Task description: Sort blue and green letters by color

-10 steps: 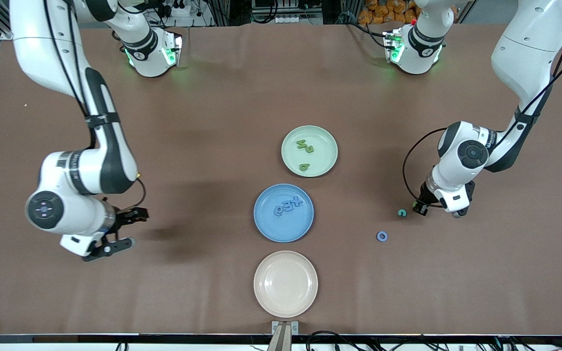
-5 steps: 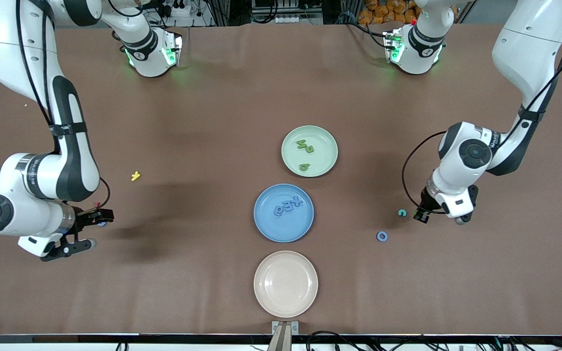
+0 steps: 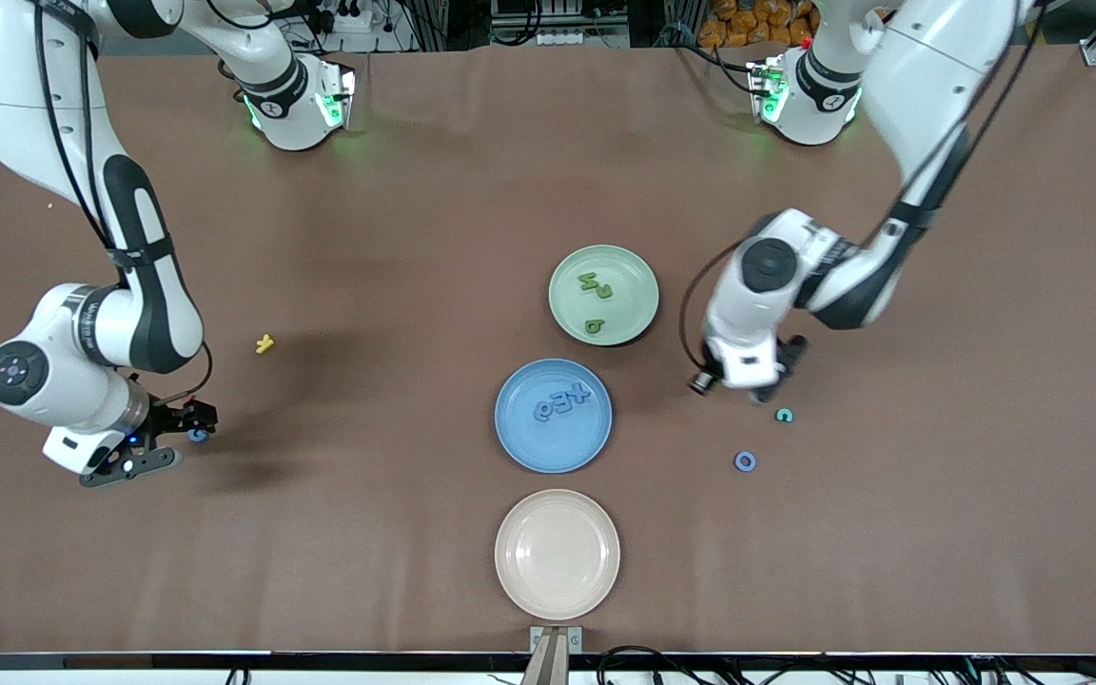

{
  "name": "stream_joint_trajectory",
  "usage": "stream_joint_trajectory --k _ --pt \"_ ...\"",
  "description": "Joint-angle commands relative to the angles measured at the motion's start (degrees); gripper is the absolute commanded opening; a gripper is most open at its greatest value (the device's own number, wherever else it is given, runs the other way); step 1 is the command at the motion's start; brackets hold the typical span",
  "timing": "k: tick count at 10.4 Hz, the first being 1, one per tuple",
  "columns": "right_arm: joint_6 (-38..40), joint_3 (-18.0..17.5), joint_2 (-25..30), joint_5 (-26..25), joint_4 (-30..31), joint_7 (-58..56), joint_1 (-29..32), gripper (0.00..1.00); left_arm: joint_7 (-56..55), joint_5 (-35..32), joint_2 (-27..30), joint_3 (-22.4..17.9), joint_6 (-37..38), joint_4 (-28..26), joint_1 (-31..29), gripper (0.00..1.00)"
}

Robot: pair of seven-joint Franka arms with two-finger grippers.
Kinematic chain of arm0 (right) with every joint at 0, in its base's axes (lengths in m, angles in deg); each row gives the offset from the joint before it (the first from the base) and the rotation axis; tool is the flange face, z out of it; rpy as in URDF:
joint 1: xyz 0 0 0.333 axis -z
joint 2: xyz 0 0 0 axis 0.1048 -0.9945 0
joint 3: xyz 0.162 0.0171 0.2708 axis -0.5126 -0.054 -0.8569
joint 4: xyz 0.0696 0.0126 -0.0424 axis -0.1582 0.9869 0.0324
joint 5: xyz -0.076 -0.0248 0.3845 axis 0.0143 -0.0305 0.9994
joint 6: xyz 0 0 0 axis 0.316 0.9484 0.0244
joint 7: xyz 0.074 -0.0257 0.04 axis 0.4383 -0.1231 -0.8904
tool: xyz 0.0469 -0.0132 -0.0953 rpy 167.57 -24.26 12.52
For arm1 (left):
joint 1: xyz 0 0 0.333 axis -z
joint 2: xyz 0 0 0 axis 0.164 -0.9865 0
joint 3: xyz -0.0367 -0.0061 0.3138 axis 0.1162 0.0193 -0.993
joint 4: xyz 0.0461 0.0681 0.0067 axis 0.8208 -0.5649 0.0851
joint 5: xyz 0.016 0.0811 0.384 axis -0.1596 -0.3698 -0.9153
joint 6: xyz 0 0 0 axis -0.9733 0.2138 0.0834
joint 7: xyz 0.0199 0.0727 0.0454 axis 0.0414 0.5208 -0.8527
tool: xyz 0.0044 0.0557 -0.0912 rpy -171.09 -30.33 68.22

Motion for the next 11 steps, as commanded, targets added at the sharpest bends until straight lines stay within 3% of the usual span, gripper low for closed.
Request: stream_joint_trajectory --k 1,4,9,11 --pt "-6.2 -1.0 3.0 -0.3 7.2 -1.1 1.2 1.00 -4.2 -1.3 -0.3 -0.7 5.0 0.8 9.7 0.00" --pt "-10.5 -1.3 2.4 -0.1 9.5 -2.6 2.3 1.00 -3.9 -0.8 1.0 0.6 12.4 1.2 11.9 0.00" --pt "-13.0 -2.5 0.8 1.8 9.9 -2.7 3.1 1.00 -5.0 4.4 0.6 10.1 15.1 1.5 12.2 0.00" --pt "-14.9 -2.8 -0.1 1.9 10.0 -2.7 3.2 1.00 -5.2 5.6 -0.2 10.5 15.4 1.5 13.8 0.00"
